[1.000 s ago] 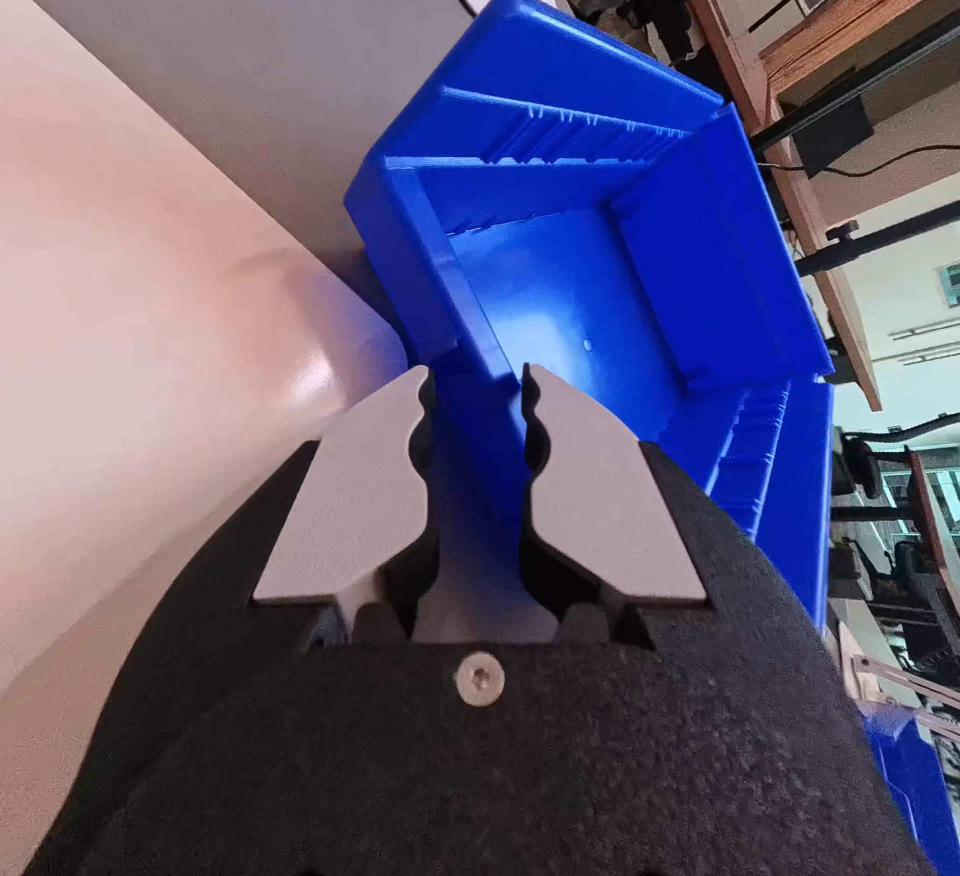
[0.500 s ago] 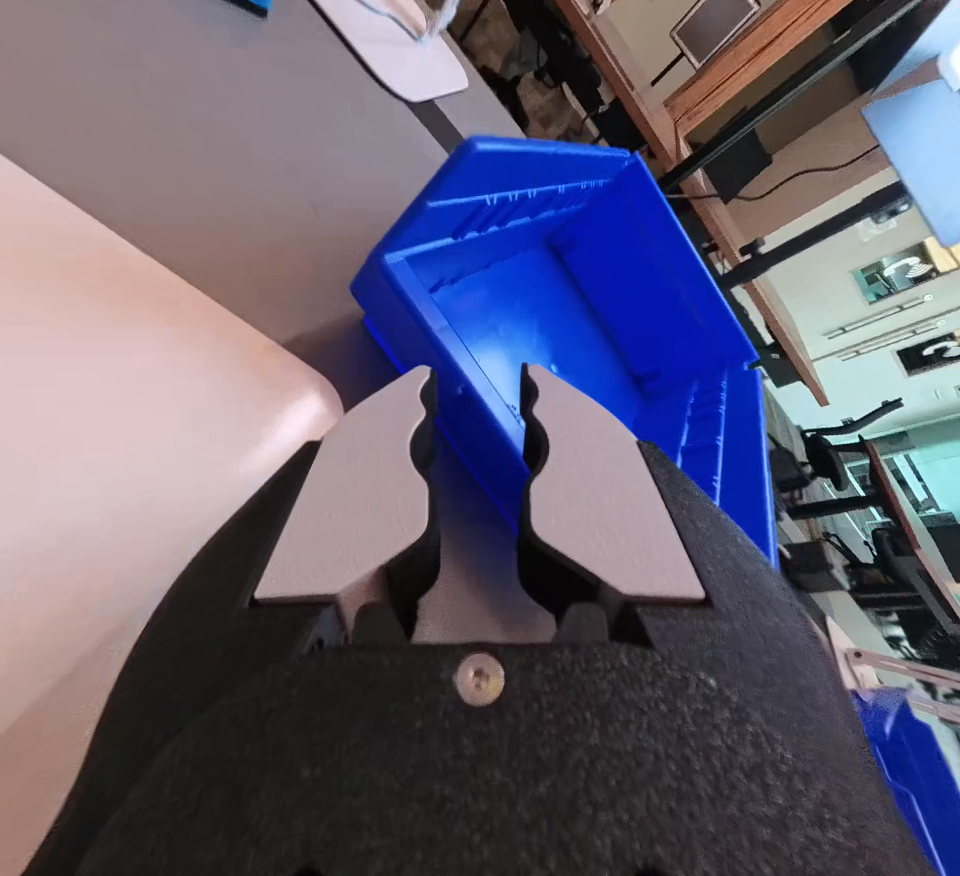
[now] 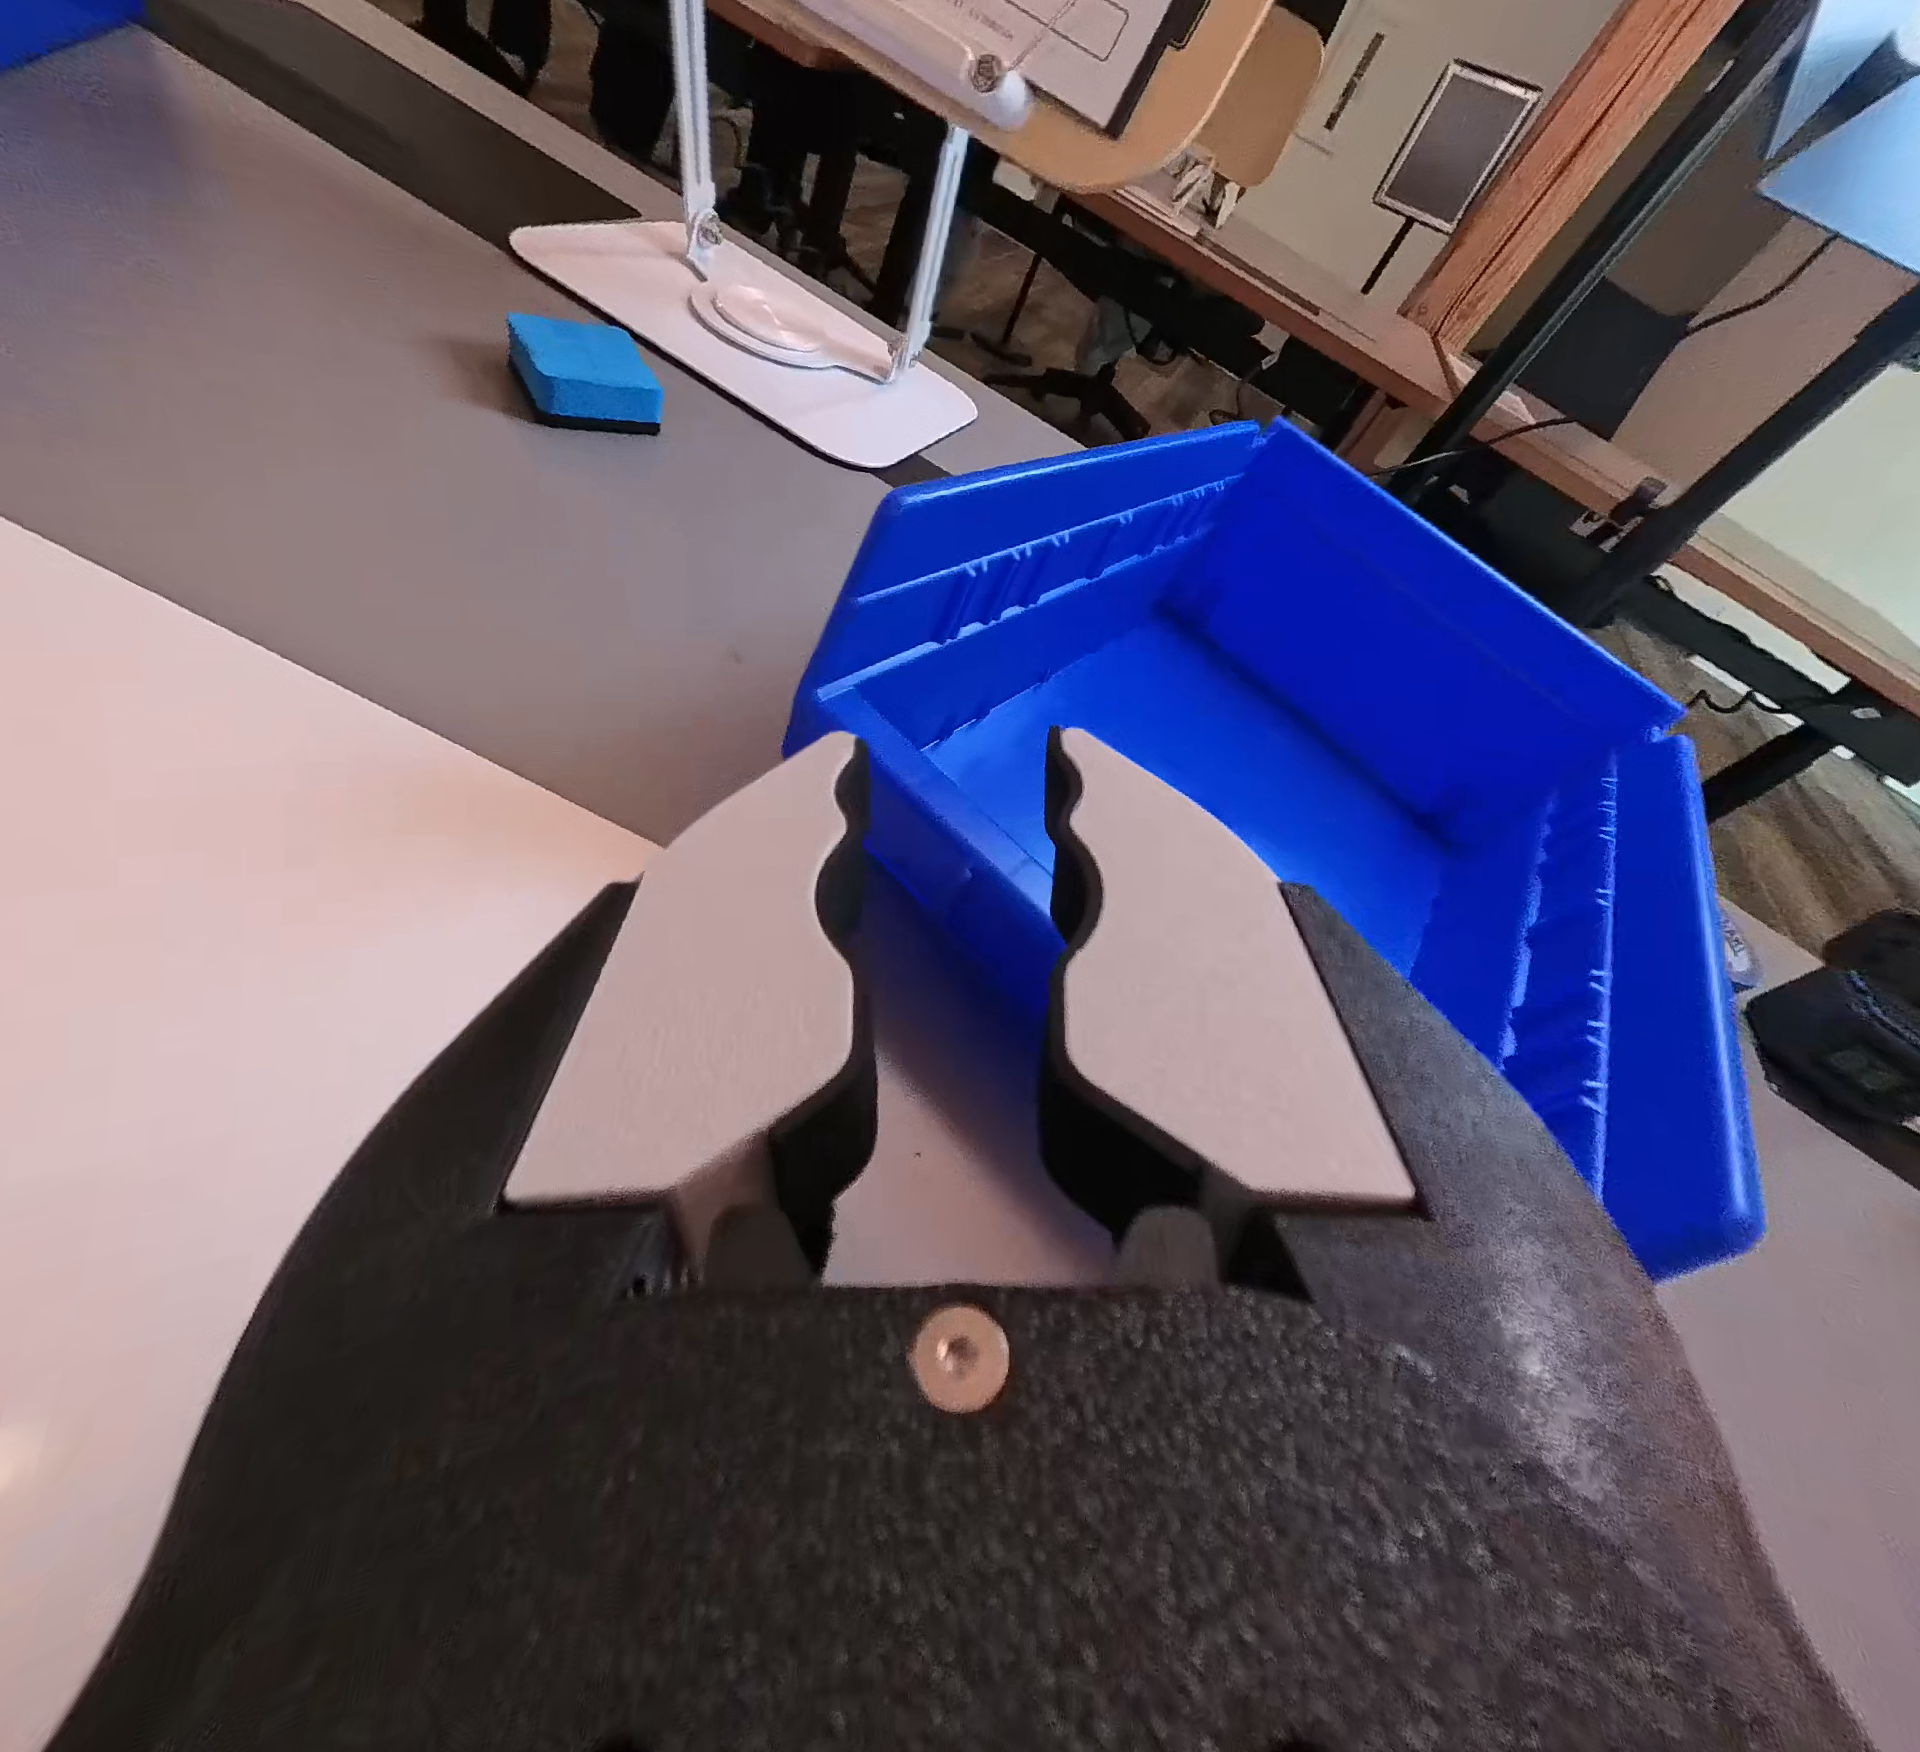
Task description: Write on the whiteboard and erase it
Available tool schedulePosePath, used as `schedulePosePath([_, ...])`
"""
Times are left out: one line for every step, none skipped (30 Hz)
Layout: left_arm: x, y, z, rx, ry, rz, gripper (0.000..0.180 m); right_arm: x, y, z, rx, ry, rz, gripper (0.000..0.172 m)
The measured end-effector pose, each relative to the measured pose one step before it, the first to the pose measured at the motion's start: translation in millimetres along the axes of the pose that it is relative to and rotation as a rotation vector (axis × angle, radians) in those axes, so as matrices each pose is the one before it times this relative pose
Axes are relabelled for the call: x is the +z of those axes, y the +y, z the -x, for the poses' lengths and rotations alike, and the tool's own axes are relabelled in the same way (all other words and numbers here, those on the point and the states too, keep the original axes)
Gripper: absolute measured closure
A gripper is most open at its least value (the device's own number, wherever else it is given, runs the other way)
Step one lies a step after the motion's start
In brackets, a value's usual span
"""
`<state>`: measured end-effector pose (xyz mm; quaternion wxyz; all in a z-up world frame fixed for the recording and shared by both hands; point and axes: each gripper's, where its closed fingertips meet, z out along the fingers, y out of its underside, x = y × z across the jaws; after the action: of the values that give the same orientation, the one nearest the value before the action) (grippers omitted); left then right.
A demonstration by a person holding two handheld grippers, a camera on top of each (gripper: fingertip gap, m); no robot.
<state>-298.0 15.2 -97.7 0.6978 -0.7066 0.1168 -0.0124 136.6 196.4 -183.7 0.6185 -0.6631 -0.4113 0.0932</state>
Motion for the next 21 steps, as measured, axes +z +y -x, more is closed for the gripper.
schedulePosePath([-7.59, -8.93, 15.01, -0.0519, -0.037, -0.0563, 0.144, 0.86, 0.5, 2.3, -0.0153, -0.0041, 0.0024, 0.14])
schedulePosePath([-6.34, -5.99, 14.5, -0.0422, -0.0355, -0.0381, 0.146, 0.92, 0.47, 2.17, -0.0135, -0.0041, 0.0026, 0.14])
schedulePosePath([-4.65, -3.62, 13.68, -0.0239, -0.0355, -0.0202, 0.148, 1.34, 0.98, 1.9, -0.01, -0.0038, 0.0054, 0.14])
schedulePosePath([-2.73, -0.43, 13.31, 0.0027, -0.043, 0.0019, 0.149, 1.56, 1.39, 1.81, -0.0076, -0.0039, 0.0057, 0.14])
schedulePosePath([-1.06, 3.41, 13.35, 0.0255, -0.0483, 0.0301, 0.149, 1.96, 2.1, 1.69, -0.0078, -0.0036, 0.0079, 0.14])
schedulePosePath([0.57, 6.72, 10.69, 0.0378, -0.032, 0.056, 0.149, 2.15, 2.43, 1.34, -0.0123, -0.0029, 0.01, 0.14])
schedulePosePath([2.42, 11.57, 6.26, 0.0331, 0.0006, 0.0916, 0.151, 2.05, 1.93, 0.23, -0.0158, 0.0015, 0.0084, 0.14])
schedulePosePath([3.82, 13.65, 3.08, 0.0213, 0.0246, 0.1098, 0.151, 1.54, 0.47, -0.76, -0.0108, 0.0039, 0.0015, 0.14])
schedulePosePath([4.58, 10.94, 4.2, 0.014, 0.0145, 0.0918, 0.15, 1.22, -0.92, -0.84, 0.0023, 0.0007, -0.0053, 0.14])
schedulePosePath([5.28, 10.3, 4.08, 0.0217, 0.016, 0.0906, 0.15, 1.0, -1.76, -0.67, 0.0156, -0.0032, -0.0101, 0.14])
schedulePosePath([5.97, 11.55, 4.82, 0.0289, 0.0123, 0.1052, 0.151, 0.78, -1.72, -0.62, 0.0212, -0.0031, -0.0094, 0.14])
schedulePosePath([6.12, 7.86, 8.03, 0.0334, -0.0119, 0.0848, 0.153, 0.61, -0.92, -0.65, 0.0176, -0.0019, -0.0048, 0.14])
schedulePosePath([6.79, 6.55, 7.0, 0.0369, -0.0052, 0.0839, 0.155, 0.27, -0.1, -0.42, 0.0082, -0.0003, -0.0026, 0.14])
schedulePosePath([7.36, 5.44, 5.15, 0.0241, 0.0065, 0.0854, 0.155, -0.05, 1.07, 0.12, -0.0006, 0.0008, 0.0025, 0.14])
schedulePosePath([7.85, 5.12, 1.29, 0.0235, 0.0272, 0.0905, 0.156, -0.12, 1.84, 0.22, -0.0051, 0.002, 0.0066, 0.141])
schedulePosePath([8.4, 5.62, -2.26, 0.0392, 0.0414, 0.0982, 0.155, -0.38, 1.74, 0.52, -0.0057, 0.0015, 0.0062, 0.141])
schedulePosePath([8.3, 4.31, -3.61, 0.0631, 0.0394, 0.0935, 0.153, -0.66, 0.95, 0.72, -0.0046, 0.0006, 0.0035, 0.141])
schedulePosePath([6.2, 1.47, -0.95, 0.0742, 0.0107, 0.0747, 0.153, -0.88, 0.18, 0.68, -0.0051, 0.001, 0.0003, 0.142])
schedulePosePath([5.21, 3.0, -6.45, 0.0703, 0.0458, 0.084, 0.155, -0.87, 0.14, 0.76, -0.0071, 0.0007, 0.0008, 0.142])
schedulePosePath([5.18, 1.83, -4.26, 0.081, 0.0274, 0.0738, 0.157, -0.8, 0.34, 0.79, -0.0101, -0.0001, 0.0015, 0.142])
schedulePosePath([4.55, 1.16, 3.95, 0.0794, -0.0323, 0.0623, 0.159, -0.78, 0.33, 0.75, -0.0129, 0.0001, 0.0013, 0.142])
